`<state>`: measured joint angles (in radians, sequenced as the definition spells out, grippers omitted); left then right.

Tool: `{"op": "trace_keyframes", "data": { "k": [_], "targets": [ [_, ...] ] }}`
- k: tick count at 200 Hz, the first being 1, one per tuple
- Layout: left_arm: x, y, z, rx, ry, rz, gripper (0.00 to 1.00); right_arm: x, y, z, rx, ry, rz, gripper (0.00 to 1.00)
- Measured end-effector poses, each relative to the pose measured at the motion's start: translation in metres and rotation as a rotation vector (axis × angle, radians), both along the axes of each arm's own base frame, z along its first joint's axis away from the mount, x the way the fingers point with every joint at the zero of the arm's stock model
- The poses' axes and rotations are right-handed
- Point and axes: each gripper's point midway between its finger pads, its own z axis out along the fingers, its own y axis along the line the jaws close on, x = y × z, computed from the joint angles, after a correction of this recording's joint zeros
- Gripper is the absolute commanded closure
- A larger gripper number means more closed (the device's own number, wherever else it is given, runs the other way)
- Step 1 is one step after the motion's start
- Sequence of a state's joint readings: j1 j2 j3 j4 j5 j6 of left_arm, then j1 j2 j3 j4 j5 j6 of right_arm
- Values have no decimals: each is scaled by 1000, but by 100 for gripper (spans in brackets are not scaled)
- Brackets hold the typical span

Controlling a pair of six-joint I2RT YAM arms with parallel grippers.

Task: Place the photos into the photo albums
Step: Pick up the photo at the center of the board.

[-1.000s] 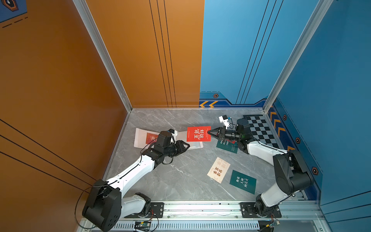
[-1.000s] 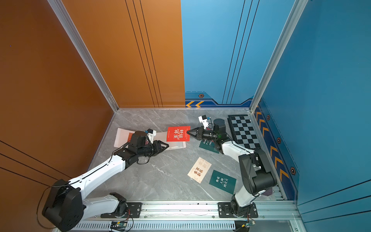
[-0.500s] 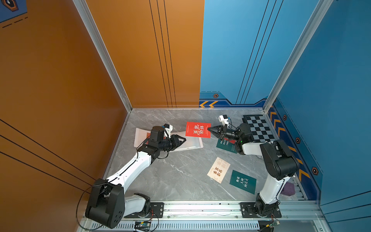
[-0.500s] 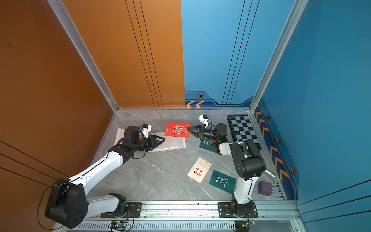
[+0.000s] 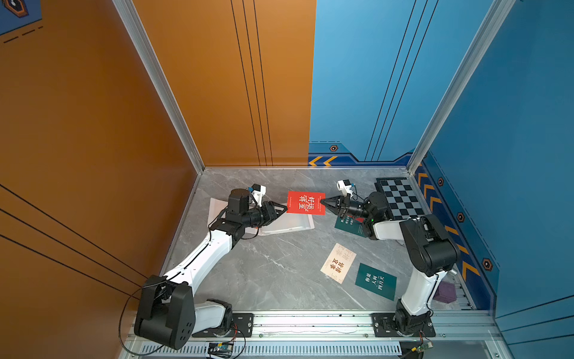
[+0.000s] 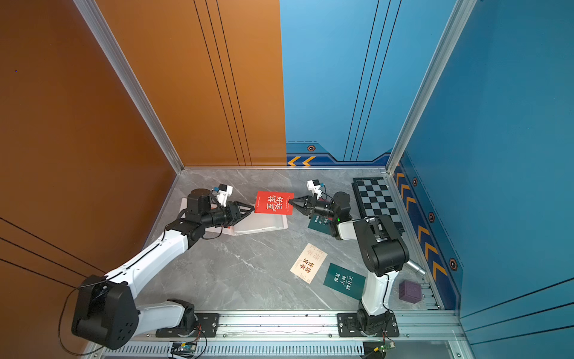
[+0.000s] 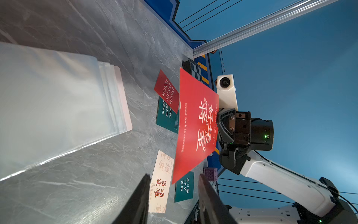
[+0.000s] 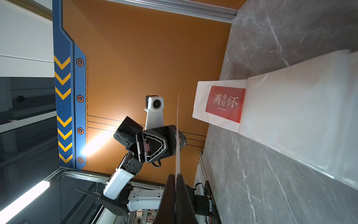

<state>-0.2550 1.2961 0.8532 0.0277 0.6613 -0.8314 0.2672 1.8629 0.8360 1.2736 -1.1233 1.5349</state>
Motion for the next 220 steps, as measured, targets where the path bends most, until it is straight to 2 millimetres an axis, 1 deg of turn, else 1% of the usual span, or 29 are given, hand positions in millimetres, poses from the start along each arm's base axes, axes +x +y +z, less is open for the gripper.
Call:
{"op": "trace_keyframes", "data": {
  "k": [38,63,99,112,117,138,157,170,182,195,208,220],
  "targets": [
    [10,-5,2,-10,1,-13,60,-7,9,-1,-3,7,27,100],
    [13,-10,5,-17,-2,-27,67,-10,14,-1,-3,8,41,100],
    [14,-12,7,-23,-5,-32,84,-11,15,-1,-3,8,42,100],
    [14,-12,7,-25,-2,-30,97,-11,15,-2,-3,8,42,100],
    [14,-12,7,-22,-9,-33,100,-11,15,-2,-4,7,42,100],
    [14,-12,9,-26,-9,-32,100,-10,15,-7,-19,17,38,100],
    [14,-10,10,-28,-10,-29,100,-9,16,-20,-55,38,35,92],
    [12,-10,10,-30,-10,-31,100,-10,18,-31,-103,56,29,84],
    [12,-3,8,-29,-11,-12,100,-10,17,-44,-185,72,8,78],
    [13,11,5,-29,-6,33,100,-8,15,-54,-308,60,-26,76],
    [13,30,0,-29,5,87,100,-6,14,-54,-423,11,-49,75],
    [12,49,-7,-30,20,142,100,-8,13,-49,-497,-44,-51,74]
  ]
}}
